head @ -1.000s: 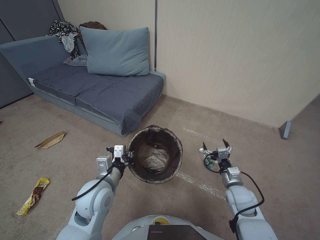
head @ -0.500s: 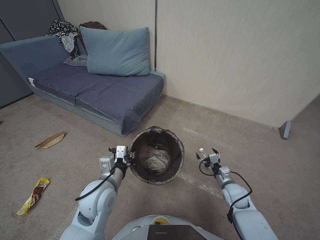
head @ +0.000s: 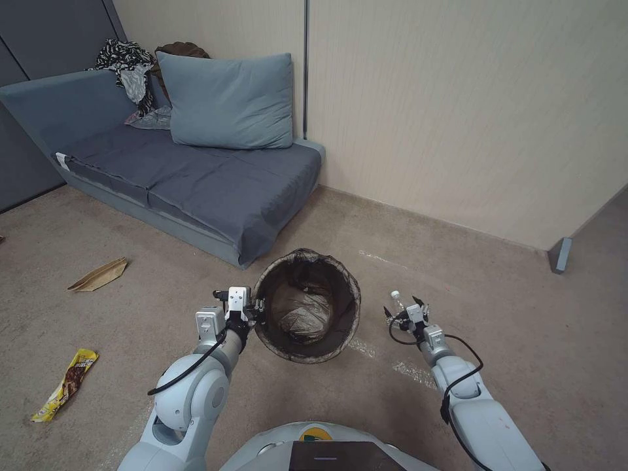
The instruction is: Pick up the trash bin, then pick up the garbage from the floor and place it into the trash bin.
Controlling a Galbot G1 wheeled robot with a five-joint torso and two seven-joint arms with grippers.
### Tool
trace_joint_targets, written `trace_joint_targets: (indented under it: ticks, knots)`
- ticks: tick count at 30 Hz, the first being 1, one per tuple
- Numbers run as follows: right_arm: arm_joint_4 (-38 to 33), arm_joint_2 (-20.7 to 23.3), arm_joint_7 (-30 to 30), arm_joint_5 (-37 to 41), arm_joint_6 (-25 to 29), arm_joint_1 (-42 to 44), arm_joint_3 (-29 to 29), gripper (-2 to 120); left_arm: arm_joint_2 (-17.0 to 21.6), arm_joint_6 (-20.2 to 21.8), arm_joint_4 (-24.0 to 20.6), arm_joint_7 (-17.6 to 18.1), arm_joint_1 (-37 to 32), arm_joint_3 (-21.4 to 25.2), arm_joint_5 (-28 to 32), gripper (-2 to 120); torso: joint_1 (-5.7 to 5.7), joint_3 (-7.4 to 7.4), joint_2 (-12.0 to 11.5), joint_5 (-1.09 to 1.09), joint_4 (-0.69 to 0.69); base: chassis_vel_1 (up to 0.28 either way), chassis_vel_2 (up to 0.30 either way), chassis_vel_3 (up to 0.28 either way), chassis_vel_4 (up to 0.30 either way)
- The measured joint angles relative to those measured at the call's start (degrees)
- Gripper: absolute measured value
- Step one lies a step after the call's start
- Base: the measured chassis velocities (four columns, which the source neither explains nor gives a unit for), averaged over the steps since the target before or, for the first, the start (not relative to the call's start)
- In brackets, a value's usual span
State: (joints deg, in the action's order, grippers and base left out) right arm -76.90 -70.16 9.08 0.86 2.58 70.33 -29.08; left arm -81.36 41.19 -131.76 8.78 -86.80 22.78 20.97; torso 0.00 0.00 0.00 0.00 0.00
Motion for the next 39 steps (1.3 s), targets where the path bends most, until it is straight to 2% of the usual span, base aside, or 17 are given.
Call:
trace_joint_targets:
  ticks: [23, 39]
  knots:
    - [18.51, -1.59, -0.64, -3.28, 2.95, -10.31, 0.27, 100, -0.29, -0.19, -0.31, -0.35, -1.04, 0.24, -1.18, 0, 0.0, 0.0, 0.0, 0.0, 0.0, 0.0, 0.0, 0.0, 0.0]
    - [24.22, -2.03, -1.05, -4.45, 4.39, -12.48, -0.79, 99, -0.3, -0.21, -0.46, -0.35, -1.48, 0.21, -1.57, 0, 0.0, 0.0, 0.0, 0.0, 0.0, 0.0, 0.0, 0.0, 0.0]
